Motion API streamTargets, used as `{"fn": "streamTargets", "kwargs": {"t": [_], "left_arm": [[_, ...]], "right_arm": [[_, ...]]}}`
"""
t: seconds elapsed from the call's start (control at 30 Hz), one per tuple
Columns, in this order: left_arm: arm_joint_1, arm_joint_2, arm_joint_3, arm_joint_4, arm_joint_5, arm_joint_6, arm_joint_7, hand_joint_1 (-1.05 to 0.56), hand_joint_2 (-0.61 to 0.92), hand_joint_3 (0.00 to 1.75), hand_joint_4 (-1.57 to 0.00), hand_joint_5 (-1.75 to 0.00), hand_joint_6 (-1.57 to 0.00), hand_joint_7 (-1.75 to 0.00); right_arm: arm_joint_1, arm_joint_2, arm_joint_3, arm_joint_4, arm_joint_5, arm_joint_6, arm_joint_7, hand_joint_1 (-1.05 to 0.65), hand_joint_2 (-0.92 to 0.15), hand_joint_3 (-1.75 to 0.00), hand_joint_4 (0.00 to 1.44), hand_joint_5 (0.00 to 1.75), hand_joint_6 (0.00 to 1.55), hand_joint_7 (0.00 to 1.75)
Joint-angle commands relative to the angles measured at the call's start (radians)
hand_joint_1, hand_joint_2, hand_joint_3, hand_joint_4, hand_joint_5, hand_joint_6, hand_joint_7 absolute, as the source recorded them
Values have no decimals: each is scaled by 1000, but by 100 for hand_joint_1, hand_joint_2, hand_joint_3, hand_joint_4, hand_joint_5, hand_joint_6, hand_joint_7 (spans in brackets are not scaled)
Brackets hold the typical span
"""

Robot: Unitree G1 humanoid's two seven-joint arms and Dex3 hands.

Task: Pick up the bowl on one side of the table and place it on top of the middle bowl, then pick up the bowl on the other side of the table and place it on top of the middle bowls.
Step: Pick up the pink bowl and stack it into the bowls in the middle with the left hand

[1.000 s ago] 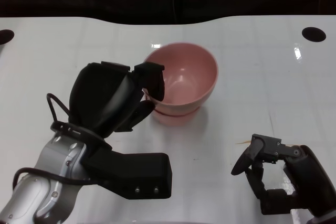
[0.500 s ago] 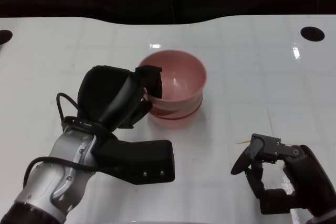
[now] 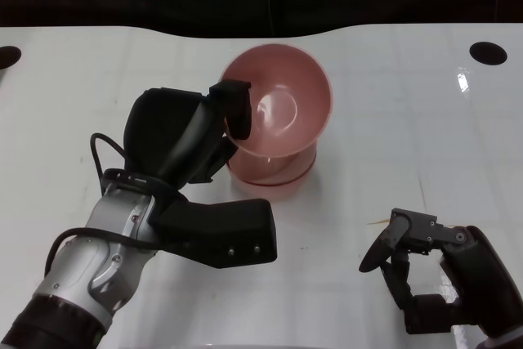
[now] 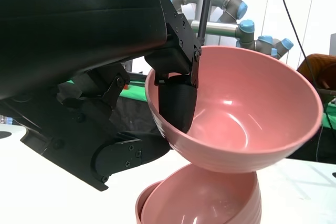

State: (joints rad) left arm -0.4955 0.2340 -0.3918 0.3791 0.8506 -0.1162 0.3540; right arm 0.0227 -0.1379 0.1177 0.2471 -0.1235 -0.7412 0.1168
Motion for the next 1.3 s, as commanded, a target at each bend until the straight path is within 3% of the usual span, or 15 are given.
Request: {"fn": "streamTargets", "kwargs": {"t": [0.03,0.2,0.37,0.4,0.43,0.47,0.53,0.7,0.73,0.9,0.97,1.0,1.07,1.17,1.3], "left_arm": [[-25,10,-4,20,-14,-9,-17,-25,56,78,-95,-175,-65,-173],[-34,3,-12,51,-9,2,-17,-26,61,68,-94,-175,-81,-114],[-53,-5,-27,125,-7,11,-4,-26,66,60,-94,-175,-74,-153],[-57,-6,-30,142,-7,11,-3,-26,67,59,-94,-175,-74,-150],[-63,-7,-35,161,-5,11,0,-27,69,54,-92,-175,-77,-130],[-69,-7,-40,179,-3,10,4,-27,74,42,-91,-175,-85,-97],[-79,-11,-48,215,-4,8,8,-28,78,33,-89,-175,-93,-77],[-100,-18,-67,282,-9,-1,6,-28,84,23,-88,-175,-88,-101],[-106,-20,-72,302,-12,-7,4,-28,84,21,-87,-175,-81,-116],[-126,-35,-79,406,-57,-97,24,-26,84,18,-88,-175,-71,-149],[-133,-35,-79,435,-75,-138,19,-27,85,16,-84,-175,-77,-114],[-137,-33,-82,445,-80,-155,15,-28,89,14,-71,-154,-76,-79],[-142,-27,-87,454,-83,-171,3,-33,91,15,-53,-109,-67,-35],[-135,-17,-82,424,-103,-170,-60,-42,92,18,-26,-72,-44,-7],[-115,-7,-72,359,-117,-153,-109,-54,92,23,-3,-55,-25,0]], "right_arm": [[2,-3,-13,0,1,-3,-10,-20,-42,-128,89,175,81,137],[7,-3,-12,-11,8,6,-4,-20,-42,-128,89,175,82,137],[9,-6,-13,-13,8,4,-3,-20,-42,-128,89,175,81,137],[9,-6,-13,-13,9,4,-2,-20,-42,-128,89,175,81,137],[10,-7,-13,-13,9,4,-2,-20,-42,-128,88,175,81,136],[10,-7,-13,-14,8,4,-3,-20,-42,-128,88,175,81,136],[13,-7,-13,-19,1,6,-6,-20,-42,-128,88,175,81,137],[15,-4,-12,-22,4,7,-6,-20,-43,-127,89,175,81,136],[15,-4,-12,-22,4,8,-6,-20,-43,-127,88,175,81,136],[20,-7,-14,-30,0,13,-6,-19,-43,-127,88,175,81,136],[16,-7,-13,-22,10,5,0,-18,-44,-127,88,175,81,136],[15,-7,-13,-21,13,4,1,-18,-44,-127,87,175,80,136],[15,-7,-13,-25,10,10,0,-19,-44,-126,87,175,80,136],[13,-7,-14,-22,4,8,-4,-19,-44,-125,87,175,80,136],[12,-9,-16,-18,8,7,-2,-19,-45,-125,87,175,80,136]]}}
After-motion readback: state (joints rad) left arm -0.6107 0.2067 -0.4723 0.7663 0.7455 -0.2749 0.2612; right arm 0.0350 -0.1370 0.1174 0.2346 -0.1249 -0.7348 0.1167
